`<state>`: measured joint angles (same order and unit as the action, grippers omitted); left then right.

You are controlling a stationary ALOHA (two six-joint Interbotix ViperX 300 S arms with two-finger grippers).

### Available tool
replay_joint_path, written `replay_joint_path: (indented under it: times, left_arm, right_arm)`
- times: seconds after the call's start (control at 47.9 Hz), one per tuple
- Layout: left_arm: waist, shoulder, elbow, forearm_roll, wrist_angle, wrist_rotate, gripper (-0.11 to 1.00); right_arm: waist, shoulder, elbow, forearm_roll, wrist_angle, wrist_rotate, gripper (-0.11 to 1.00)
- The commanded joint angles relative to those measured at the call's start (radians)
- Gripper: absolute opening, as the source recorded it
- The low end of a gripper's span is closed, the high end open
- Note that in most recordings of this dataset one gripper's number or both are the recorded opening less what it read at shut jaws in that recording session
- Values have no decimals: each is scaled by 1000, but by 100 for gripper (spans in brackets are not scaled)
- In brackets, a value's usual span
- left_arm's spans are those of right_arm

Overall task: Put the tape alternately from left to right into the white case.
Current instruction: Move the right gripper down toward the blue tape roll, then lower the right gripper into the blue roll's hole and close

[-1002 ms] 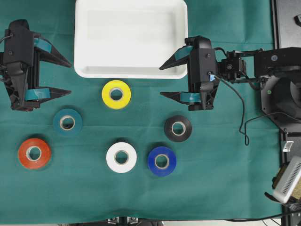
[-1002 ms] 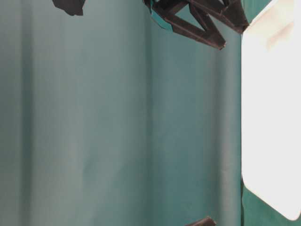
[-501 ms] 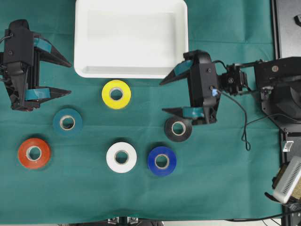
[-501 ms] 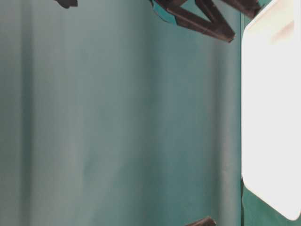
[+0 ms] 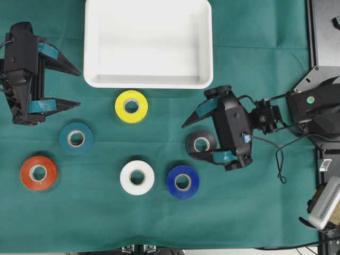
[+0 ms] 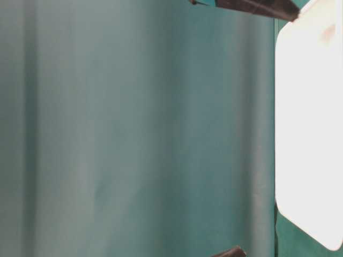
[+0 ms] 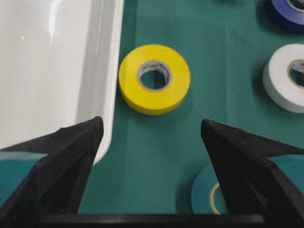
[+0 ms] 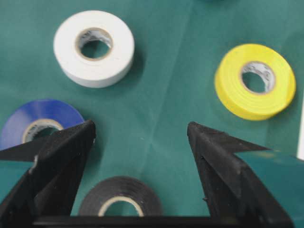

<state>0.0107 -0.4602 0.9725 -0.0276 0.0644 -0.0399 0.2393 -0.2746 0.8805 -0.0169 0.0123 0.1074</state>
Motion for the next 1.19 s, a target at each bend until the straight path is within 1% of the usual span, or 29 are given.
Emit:
replay_joint_path:
  times: [0.0,0.355,0.564,0.772,1.002,1.169]
  left_arm:
    - [2,-5,-21,0,-5,2,62]
    - [2,-5,-21,-2,-5,2,62]
    - [2,-3,-21,-2,-5,2,62]
    - [2,-3,-18,0,-5,2,62]
    - [2,-5,-18,-2,-5,2,62]
    - [2,-3,-18,0,-5,2,62]
  right_arm:
    - [15,3,-31,0,-3,2,84]
    - [55,63,-60,3,11,8,84]
    - [69,144,-117,2,86,58,84]
    - [89,221,-175,2,149,64,84]
    - [101,279,-199,2,152,67,84]
    - [107,313,-218,2,152,87,84]
